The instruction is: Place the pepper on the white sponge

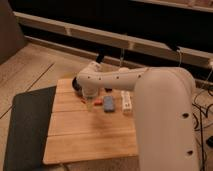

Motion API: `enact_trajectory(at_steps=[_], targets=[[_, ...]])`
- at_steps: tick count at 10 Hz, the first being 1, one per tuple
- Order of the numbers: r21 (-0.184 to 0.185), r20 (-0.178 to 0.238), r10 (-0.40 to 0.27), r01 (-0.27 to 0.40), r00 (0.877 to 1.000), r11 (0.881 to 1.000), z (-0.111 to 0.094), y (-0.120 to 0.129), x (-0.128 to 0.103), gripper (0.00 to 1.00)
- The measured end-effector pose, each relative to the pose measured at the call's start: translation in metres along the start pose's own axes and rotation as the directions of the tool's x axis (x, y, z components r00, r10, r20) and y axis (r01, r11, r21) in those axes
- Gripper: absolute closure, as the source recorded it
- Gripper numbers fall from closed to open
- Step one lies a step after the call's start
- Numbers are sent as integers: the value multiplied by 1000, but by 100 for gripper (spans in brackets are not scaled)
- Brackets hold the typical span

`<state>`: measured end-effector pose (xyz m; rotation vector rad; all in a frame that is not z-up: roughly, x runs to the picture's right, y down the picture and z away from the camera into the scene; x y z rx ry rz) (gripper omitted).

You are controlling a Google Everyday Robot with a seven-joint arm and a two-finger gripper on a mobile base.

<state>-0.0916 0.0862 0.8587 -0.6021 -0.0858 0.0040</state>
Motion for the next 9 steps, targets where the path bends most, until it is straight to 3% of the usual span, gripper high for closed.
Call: enact_trajectory(at_steps=[4,9], targets=[[-29,-39,27,-28,999,999,17,-10,10,35],[-71,-52,29,-33,998,997,39,-19,10,35]])
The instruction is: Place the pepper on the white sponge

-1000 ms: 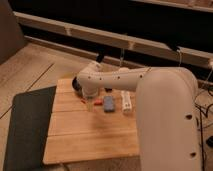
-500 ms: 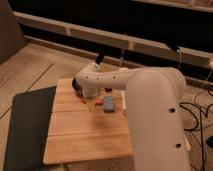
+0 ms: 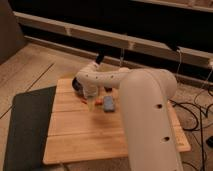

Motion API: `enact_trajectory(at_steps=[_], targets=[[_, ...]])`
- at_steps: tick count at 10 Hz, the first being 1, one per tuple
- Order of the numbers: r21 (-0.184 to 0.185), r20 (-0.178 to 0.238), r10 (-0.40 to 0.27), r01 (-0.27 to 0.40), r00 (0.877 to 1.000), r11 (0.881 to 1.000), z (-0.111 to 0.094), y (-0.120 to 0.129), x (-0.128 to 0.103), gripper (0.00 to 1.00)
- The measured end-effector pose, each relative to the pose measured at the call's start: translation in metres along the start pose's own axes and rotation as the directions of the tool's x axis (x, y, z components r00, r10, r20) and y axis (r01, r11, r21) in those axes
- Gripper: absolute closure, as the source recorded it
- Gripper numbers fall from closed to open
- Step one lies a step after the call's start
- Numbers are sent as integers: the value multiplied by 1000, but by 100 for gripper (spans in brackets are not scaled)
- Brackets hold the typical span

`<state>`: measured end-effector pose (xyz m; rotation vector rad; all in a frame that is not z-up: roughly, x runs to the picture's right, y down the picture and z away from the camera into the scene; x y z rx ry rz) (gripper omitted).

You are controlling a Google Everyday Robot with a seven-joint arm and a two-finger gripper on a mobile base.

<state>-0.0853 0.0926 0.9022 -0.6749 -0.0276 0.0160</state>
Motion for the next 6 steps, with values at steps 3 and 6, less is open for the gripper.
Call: enact_trajectory(at_steps=[3,6], targets=[[-45,-22,-17,16,1000,999,14,-1,2,35],[-90,-40,-35,31,999,995,28,-3,-1,38]])
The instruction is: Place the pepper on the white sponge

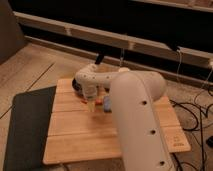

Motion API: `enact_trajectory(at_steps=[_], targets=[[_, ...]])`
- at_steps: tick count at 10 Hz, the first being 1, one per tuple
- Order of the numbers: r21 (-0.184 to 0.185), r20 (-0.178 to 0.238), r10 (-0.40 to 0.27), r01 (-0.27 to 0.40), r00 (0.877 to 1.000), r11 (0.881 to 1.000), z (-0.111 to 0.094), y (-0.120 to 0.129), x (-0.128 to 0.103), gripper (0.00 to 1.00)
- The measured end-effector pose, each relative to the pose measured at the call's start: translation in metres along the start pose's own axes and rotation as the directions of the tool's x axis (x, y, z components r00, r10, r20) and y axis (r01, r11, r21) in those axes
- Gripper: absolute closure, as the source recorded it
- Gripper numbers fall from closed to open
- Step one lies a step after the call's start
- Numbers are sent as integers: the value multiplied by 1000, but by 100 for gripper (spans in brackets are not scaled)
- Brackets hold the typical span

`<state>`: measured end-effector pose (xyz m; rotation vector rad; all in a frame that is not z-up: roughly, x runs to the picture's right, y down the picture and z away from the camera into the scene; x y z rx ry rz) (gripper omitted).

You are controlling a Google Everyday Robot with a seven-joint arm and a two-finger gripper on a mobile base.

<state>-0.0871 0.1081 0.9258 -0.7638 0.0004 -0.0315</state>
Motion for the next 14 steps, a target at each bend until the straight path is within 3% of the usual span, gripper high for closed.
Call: enact_trajectory(at_steps=[5,7,11,14], targets=[[58,-5,-13,14,1000,998,-8,-17,-1,87],[72,9,-7,6,1000,997,-12,-16,-1,100],[130,38,-27,22,999,991,-39,-8,-13,100],[167,23,-28,23,999,986,-54,-4,-10,100]])
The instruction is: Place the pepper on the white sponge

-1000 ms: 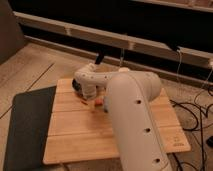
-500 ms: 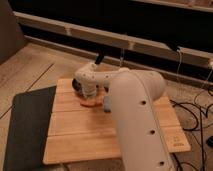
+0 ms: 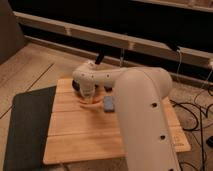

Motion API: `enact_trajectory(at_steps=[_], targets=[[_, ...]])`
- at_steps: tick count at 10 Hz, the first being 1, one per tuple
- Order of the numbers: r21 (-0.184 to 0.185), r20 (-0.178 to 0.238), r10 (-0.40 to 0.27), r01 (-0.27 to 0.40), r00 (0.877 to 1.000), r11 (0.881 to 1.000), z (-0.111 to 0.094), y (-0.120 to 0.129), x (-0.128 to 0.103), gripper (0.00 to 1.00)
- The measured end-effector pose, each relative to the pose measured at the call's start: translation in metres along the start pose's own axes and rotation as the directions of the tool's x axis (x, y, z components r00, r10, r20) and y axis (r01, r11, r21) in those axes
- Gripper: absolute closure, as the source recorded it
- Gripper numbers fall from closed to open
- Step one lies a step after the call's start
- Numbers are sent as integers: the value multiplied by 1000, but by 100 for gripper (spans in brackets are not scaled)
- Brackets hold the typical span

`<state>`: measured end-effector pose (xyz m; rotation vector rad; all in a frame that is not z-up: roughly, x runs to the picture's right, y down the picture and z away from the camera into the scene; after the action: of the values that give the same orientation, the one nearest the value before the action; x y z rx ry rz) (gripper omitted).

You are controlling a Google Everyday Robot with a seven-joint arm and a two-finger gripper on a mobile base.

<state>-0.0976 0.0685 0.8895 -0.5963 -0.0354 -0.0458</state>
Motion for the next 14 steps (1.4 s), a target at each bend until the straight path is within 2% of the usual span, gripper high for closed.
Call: enact_trajectory(at_steps=[3,6,9,14], targets=[[46,-16,22,-21,1000,999,-22,-8,11,100],[71,-41,86,-83,995,994,-36,-15,47,100],[62,-38,156,-154,987,986,-33,-14,79,100],[39,-22,239,-238,971,970,-22,-7,110,100]])
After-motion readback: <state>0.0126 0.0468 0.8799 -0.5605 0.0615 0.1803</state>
